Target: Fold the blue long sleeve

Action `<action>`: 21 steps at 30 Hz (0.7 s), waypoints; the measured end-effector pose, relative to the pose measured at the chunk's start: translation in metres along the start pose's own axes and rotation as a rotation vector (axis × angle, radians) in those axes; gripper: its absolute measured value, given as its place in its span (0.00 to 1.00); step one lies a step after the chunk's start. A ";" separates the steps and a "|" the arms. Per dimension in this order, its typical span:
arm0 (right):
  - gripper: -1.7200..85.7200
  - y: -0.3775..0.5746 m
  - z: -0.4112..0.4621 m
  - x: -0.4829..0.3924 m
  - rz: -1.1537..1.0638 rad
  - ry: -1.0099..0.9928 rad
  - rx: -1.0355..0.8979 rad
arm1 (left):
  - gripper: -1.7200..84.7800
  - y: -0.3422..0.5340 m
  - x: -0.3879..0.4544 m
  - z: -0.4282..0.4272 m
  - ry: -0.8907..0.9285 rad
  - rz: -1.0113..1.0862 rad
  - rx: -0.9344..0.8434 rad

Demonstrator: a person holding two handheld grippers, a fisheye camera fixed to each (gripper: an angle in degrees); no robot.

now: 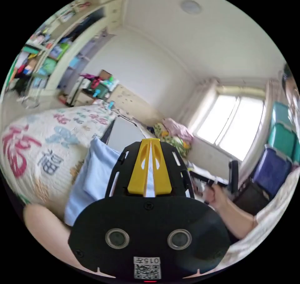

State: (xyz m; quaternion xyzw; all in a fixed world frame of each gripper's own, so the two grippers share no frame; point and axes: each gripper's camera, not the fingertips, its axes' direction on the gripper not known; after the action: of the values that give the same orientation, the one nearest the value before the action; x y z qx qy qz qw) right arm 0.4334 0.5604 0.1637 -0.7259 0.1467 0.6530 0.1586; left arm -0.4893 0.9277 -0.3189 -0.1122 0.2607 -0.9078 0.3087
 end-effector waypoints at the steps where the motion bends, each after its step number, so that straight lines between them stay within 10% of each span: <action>1: 0.02 0.001 -0.008 0.000 -0.042 -0.005 -0.018 | 0.04 -0.006 0.001 0.004 0.016 0.044 -0.050; 11: 0.10 0.014 -0.062 -0.054 -0.331 -0.198 -0.161 | 0.11 0.012 0.095 0.180 0.043 0.702 -0.853; 21: 0.14 -0.054 -0.020 -0.141 -0.540 -0.234 -0.485 | 0.12 0.023 0.135 0.327 0.107 0.873 -0.998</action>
State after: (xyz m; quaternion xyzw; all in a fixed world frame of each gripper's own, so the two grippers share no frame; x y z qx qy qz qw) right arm 0.4594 0.6017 0.3083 -0.6755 -0.2279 0.6817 0.1644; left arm -0.4641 0.6969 -0.0507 -0.0807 0.6862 -0.4741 0.5458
